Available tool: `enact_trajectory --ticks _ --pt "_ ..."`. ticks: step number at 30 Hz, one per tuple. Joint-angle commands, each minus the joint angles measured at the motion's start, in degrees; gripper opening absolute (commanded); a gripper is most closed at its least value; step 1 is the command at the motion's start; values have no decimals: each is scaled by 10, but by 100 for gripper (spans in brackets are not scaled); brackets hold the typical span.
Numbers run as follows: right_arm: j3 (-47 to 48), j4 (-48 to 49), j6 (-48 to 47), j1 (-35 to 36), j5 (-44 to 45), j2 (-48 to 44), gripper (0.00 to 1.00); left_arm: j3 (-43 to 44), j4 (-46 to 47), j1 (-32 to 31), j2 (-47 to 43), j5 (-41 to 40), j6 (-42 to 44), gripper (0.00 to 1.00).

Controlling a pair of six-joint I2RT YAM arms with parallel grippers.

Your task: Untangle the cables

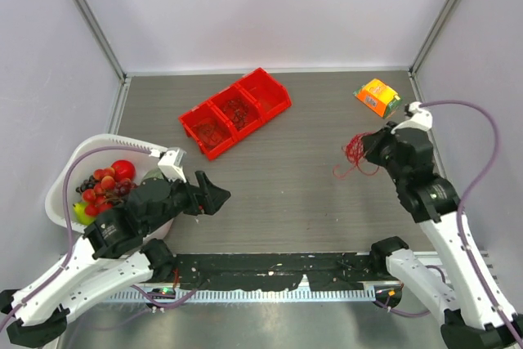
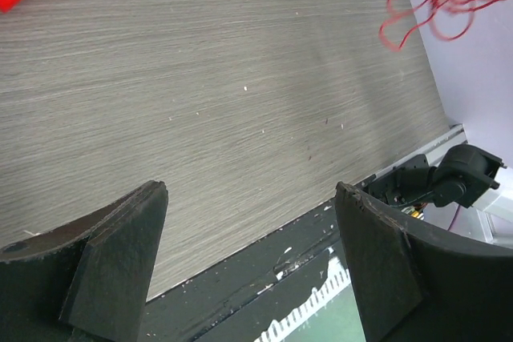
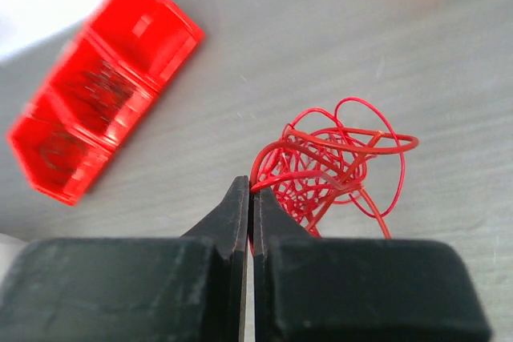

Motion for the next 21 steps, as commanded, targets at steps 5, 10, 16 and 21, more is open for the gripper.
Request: enact_trajectory --ticks 5,10,16,21 --pt "2 17 6 3 -32 -32 1 -3 49 0 24 25 -1 89" --pt "-118 112 35 2 -334 59 1 -36 106 0 27 64 -24 86" --pt "-202 248 56 43 -517 142 11 -75 190 -1 115 145 -50 82" --pt "-169 189 14 56 -439 101 30 -74 280 -1 221 186 -58 77"
